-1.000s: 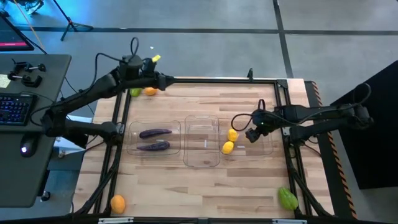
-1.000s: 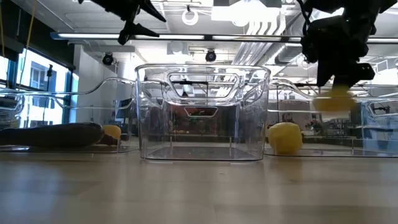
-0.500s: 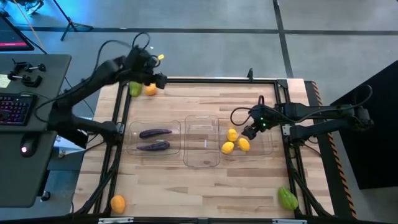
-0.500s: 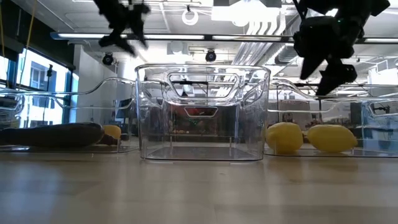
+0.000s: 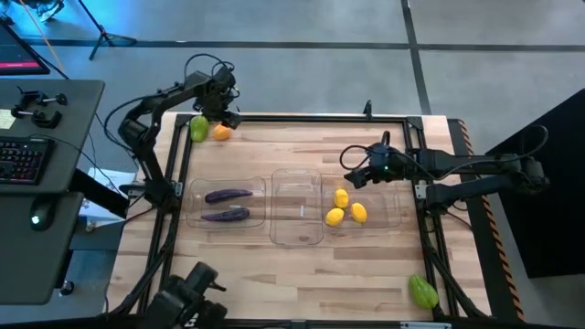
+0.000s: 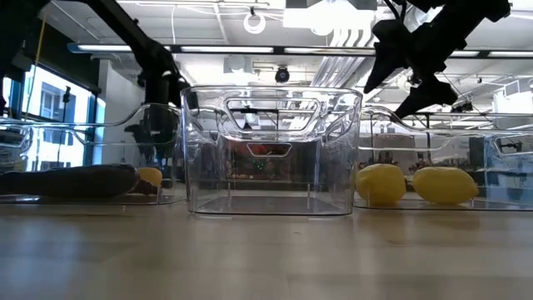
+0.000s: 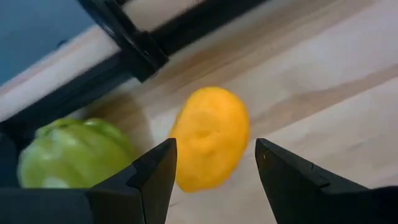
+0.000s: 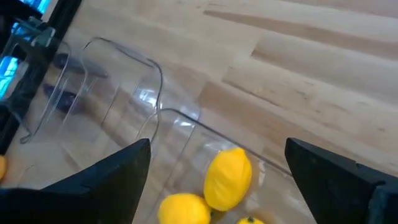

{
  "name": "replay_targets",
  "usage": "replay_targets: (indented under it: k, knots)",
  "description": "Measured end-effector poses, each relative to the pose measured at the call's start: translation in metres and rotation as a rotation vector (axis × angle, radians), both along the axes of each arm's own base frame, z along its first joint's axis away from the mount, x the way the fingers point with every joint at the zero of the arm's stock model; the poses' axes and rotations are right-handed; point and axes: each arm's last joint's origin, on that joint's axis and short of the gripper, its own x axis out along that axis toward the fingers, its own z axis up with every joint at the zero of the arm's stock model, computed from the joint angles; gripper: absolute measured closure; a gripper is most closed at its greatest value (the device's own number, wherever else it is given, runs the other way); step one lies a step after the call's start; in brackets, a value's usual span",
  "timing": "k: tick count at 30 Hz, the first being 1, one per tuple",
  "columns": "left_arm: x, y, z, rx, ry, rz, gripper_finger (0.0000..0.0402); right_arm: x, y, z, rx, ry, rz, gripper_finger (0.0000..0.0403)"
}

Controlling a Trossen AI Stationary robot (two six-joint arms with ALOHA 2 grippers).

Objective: Sort produce into baskets
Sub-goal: Put the lemon into the right transparent bin

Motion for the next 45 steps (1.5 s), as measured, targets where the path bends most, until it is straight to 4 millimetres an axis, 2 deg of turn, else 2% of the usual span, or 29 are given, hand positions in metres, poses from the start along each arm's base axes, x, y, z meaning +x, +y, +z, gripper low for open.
replay_targets:
  k: [4,13,27,31,38,45]
  knots:
    - [0.0,0.005,-0.012,-0.017,0.036,-0.039,0.0195,0.0,-0.001,0.0,-0.019,0.007,-0.018,0.004]
    - [0.003,0.012,-0.027,-0.041,0.032,-0.097,0.0195,-0.002,-0.003,0.0,-0.075,0.021,-0.071,0.004]
    - [0.004,0.009,-0.023,-0.026,0.04,-0.066,0.0194,-0.003,-0.003,-0.001,-0.114,0.055,-0.039,0.004]
    - [0.003,0.006,-0.023,-0.056,0.036,-0.076,0.0179,-0.003,-0.003,-0.001,-0.114,0.055,-0.039,0.004]
    - [0.002,0.003,-0.023,-0.092,0.048,-0.089,0.0127,-0.003,-0.003,-0.002,-0.136,0.074,-0.013,0.004]
    - [0.0,-0.003,-0.023,-0.137,0.072,-0.052,0.0123,-0.003,-0.003,-0.002,-0.151,0.078,-0.02,0.004]
